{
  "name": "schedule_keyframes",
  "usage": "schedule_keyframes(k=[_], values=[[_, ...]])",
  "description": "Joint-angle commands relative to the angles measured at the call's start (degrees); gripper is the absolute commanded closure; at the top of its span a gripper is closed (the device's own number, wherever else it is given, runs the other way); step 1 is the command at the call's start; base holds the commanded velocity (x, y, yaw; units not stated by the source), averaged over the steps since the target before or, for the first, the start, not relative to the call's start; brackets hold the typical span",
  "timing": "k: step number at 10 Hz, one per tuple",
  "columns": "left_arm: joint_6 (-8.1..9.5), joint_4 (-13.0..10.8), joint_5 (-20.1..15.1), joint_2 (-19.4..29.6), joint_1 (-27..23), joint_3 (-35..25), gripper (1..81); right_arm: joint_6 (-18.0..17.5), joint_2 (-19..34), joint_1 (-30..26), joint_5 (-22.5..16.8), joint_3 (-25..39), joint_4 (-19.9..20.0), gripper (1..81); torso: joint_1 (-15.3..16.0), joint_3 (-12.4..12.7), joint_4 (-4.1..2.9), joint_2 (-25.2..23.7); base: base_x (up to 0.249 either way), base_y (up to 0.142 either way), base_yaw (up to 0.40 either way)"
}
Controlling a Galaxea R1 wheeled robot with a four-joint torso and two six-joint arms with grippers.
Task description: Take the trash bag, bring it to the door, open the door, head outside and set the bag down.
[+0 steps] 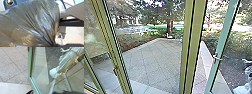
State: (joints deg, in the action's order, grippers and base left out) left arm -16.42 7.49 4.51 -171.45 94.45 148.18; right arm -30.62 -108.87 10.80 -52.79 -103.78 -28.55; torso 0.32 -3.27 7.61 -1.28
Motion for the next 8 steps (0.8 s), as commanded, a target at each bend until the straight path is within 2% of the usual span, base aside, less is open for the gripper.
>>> schedule_keyframes(k=[1, 2, 3, 4, 5, 6, 8], values=[[-0.19, -0.5, -3.6, 0.0, -1.3, -0.5, 81.1, 0.5, -1.7, 1.2, -2.4, 4.8, 20.9, 1.0, 0.0, 0.0, 0.00, 0.0, 0.000, 0.000, 0.000], [-0.37, -0.6, -3.5, 0.0, -1.3, -0.5, 81.1, 0.4, -1.4, 5.5, -2.5, 8.2, 26.1, 1.0, 0.0, 0.0, 0.00, 0.0, 0.000, 0.000, 0.000], [-0.45, -0.6, -3.5, -0.1, -1.3, -0.6, 81.1, 0.1, -2.0, 9.9, -1.6, 12.1, 27.7, 1.0, 0.0, 0.0, 0.00, 0.0, 0.000, 0.000, 0.000], [-0.45, -0.6, -3.6, -0.1, -1.4, -0.7, 81.1, 0.1, -2.8, 14.0, -0.4, 14.4, 27.6, 1.0, 0.0, 0.0, 0.00, 0.0, 0.000, 0.000, 0.000], [-0.54, -0.6, -3.5, 0.0, -1.3, -0.7, 81.1, 0.0, -2.9, 17.4, 3.2, 16.0, 27.3, 1.0, 0.0, 0.0, 0.00, 0.0, 0.000, 0.000, 0.000], [-0.54, -0.6, -3.5, 0.1, -1.3, -0.7, 81.1, 0.0, -3.0, 20.1, 4.5, 16.3, 26.7, 1.0, 0.0, 0.0, 0.00, 0.0, 0.000, 0.000, 0.000], [-0.55, -0.6, -3.3, 0.1, -1.3, -0.7, 81.1, 0.2, -2.3, 27.1, 13.3, 17.8, 21.4, 1.0, 0.0, 0.0, 0.00, 0.0, 0.000, 0.000, 0.000]])
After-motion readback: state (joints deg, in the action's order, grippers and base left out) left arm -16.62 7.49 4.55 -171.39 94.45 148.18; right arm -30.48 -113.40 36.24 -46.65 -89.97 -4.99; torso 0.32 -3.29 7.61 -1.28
